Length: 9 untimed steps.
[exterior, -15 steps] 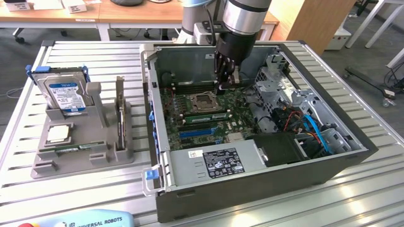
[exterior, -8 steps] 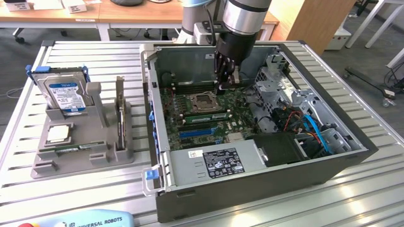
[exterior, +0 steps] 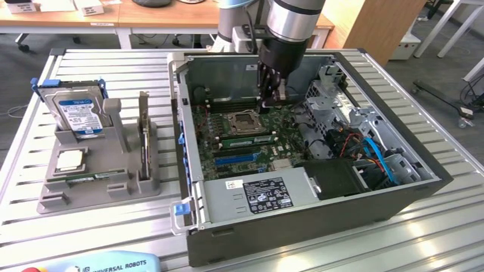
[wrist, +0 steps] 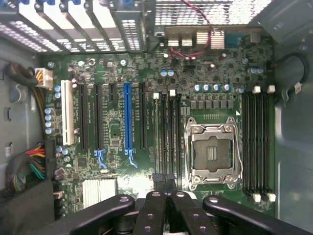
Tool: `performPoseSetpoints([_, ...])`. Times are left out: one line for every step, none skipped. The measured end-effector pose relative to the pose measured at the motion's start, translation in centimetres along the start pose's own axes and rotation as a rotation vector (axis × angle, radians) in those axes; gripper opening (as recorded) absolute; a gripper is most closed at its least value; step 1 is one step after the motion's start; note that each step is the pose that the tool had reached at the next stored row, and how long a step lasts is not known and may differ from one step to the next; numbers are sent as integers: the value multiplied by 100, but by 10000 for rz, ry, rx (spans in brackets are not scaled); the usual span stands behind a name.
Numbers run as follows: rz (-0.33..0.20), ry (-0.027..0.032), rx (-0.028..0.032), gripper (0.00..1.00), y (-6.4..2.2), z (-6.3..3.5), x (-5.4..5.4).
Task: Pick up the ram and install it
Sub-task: 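Press down the ram until it locks into place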
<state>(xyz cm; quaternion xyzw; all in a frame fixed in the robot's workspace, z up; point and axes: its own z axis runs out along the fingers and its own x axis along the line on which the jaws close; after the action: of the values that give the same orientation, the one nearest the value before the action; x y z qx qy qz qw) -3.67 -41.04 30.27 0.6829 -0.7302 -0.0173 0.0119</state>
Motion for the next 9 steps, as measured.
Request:
performPoseSetpoints([158, -7, 1, 10, 0, 0, 0])
performPoseSetpoints([321, -14, 2, 10, 0, 0, 0])
performPoseSetpoints([483, -21, 3, 10, 0, 0, 0])
performPoseSetpoints([649, -27, 4, 10, 0, 0, 0])
performPoseSetpoints([833, -35, 5, 10, 1, 0, 0])
performPoseSetpoints([1003, -42, 6, 10, 1, 0, 0])
performPoseSetpoints([1175, -49, 7, 10, 1, 0, 0])
performPoseSetpoints([1348, -56, 8, 10, 1, 0, 0])
performPoseSetpoints([1522, -64, 9, 10, 0, 0, 0])
